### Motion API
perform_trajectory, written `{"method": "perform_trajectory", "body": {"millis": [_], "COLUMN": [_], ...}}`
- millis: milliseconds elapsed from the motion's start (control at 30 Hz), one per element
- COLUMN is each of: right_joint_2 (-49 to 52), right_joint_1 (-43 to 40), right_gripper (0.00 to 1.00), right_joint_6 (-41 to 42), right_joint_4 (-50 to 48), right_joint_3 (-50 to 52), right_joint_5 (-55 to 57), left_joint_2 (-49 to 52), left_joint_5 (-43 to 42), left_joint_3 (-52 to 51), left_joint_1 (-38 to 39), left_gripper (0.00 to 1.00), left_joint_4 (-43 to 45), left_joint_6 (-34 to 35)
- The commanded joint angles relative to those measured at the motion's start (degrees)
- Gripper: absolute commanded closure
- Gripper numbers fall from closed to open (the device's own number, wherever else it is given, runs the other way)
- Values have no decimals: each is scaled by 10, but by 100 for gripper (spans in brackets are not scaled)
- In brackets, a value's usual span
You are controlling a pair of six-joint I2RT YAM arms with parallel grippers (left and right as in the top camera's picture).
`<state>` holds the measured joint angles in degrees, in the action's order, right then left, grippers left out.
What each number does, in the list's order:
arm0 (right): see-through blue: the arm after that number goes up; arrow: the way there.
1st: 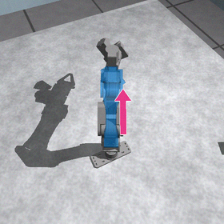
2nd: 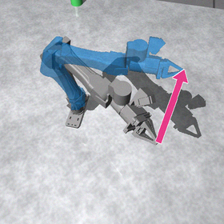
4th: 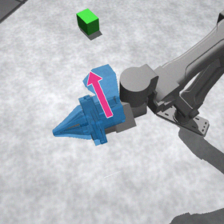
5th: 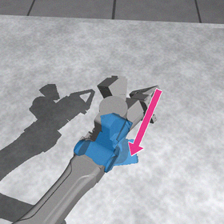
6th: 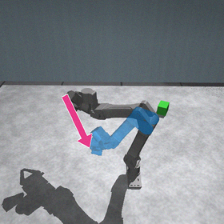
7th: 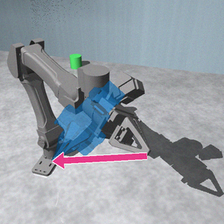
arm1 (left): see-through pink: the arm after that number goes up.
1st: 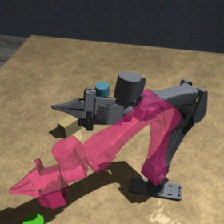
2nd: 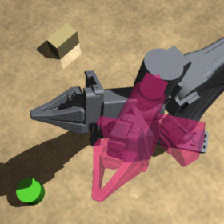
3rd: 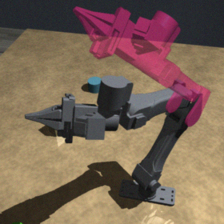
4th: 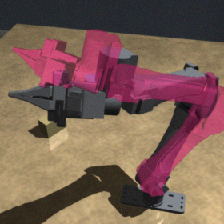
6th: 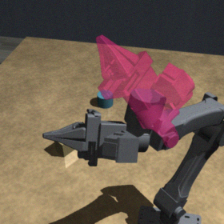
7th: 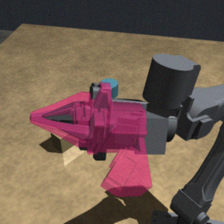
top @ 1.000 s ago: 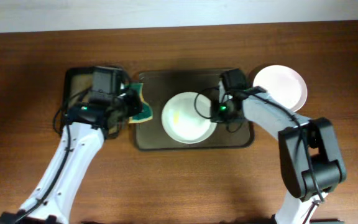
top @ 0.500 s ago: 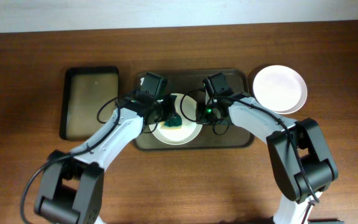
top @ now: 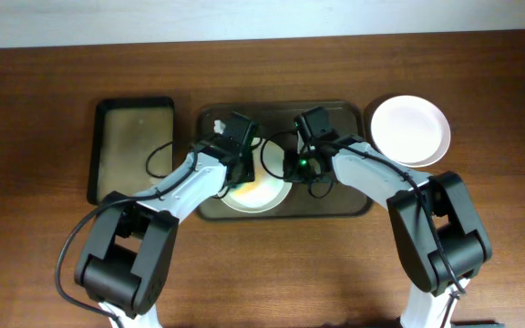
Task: Clean dirty plates on tray and stack at the side
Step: 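Scrub the cream plate with the sponge held in the left gripper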
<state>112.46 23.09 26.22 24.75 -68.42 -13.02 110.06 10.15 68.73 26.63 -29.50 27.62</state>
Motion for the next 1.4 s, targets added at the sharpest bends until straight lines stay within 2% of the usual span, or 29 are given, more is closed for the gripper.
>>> {"method": "perform_trajectory", "body": {"millis": [0,67,167,233,300,367,433,500,667,800,933,1067,1200,1367], "right_joint_2": [24,24,24,24,24,24,24,24,24,24,21,12,-11,-48], "right_joint_1": [-3,-3,-3,-3,-3,-3,-3,-3,-3,-3,-2,-2,-2,-2], "right_gripper": [96,96,96,96,96,96,96,96,96,96,96,96,96,96], "right_joint_6": [2,2,2,2,2,2,2,2,2,-10,-39,-39,-65,-74], "right_joint_4": [11,11,11,9,7,7,7,8,7,10,14,37,87,111], "right_joint_3": [8,8,8,8,8,8,8,8,8,8,6,-17,-57,-77], "right_joint_5": [34,34,33,33,33,33,33,33,33,33,57,75,84,88], "left_joint_2": [-33,-72,-136,-159,-163,-150,-122,-91,-6,2,-49,-122,-189,-174], "left_joint_5": [243,263,244,180,52,-39,-86,-94,-86,48,243,332,323,139], "left_joint_3": [-13,-13,-13,-13,-13,-13,-13,-13,-13,-12,-6,-6,-6,-9], "left_joint_1": [-16,-17,-17,-17,-17,-16,-16,-16,-17,-18,-18,-19,-49,-164], "left_gripper": [100,100,100,100,100,100,100,100,100,100,100,100,100,100], "left_joint_4": [-38,-37,-31,-26,-6,19,41,51,55,38,-24,-45,-43,-18], "left_joint_6": [-16,-16,-9,0,0,0,0,5,16,5,6,6,37,38]}}
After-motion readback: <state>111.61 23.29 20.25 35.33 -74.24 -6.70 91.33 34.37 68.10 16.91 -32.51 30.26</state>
